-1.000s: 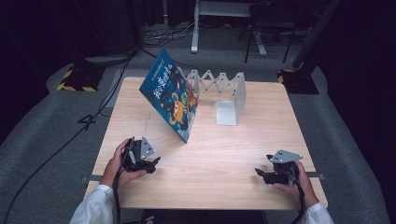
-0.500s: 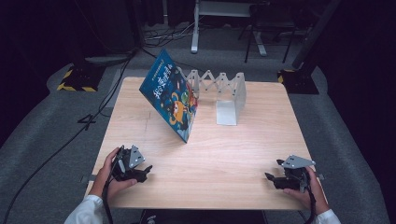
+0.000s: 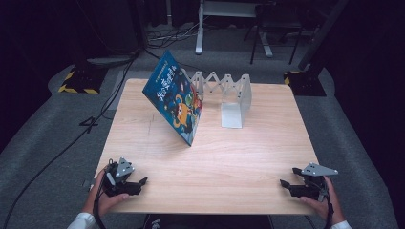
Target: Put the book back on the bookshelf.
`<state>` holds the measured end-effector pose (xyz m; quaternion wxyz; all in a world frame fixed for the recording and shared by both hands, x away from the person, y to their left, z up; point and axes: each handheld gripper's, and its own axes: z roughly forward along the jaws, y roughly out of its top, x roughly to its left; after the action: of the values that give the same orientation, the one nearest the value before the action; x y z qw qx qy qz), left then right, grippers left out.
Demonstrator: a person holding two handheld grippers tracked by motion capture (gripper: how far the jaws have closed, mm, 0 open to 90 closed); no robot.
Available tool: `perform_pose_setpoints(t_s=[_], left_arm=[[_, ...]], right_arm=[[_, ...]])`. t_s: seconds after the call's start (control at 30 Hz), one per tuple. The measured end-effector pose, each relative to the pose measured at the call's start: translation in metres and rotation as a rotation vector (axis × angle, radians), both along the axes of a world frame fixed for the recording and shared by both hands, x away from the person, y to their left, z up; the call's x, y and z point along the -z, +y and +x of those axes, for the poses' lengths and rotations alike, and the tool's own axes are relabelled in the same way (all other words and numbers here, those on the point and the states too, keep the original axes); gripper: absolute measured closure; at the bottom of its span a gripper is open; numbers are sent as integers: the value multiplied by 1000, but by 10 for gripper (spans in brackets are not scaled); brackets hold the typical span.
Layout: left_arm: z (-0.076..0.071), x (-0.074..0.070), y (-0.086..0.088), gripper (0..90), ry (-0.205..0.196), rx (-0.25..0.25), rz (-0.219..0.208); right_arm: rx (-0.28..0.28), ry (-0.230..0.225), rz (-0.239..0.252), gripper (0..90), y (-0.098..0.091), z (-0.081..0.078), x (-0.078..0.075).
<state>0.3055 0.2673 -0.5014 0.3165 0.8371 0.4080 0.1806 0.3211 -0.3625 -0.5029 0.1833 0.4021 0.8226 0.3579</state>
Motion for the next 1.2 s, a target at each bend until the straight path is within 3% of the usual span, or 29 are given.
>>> perform_pose_setpoints(t_s=[0.03,0.1,0.17,1.2], left_arm=[[-1,2,3,173,19,-5,-40],[-3,4,5,172,18,-2,-57],[-5,4,6,168,20,-5,-57],[-4,4,7,169,18,-20,-60]], right_arm=[[20,2,8,209,-2,0,1],[47,0,14,210,-4,1,1],[66,1,17,203,-4,2,2],[82,0,13,198,-5,2,2]])
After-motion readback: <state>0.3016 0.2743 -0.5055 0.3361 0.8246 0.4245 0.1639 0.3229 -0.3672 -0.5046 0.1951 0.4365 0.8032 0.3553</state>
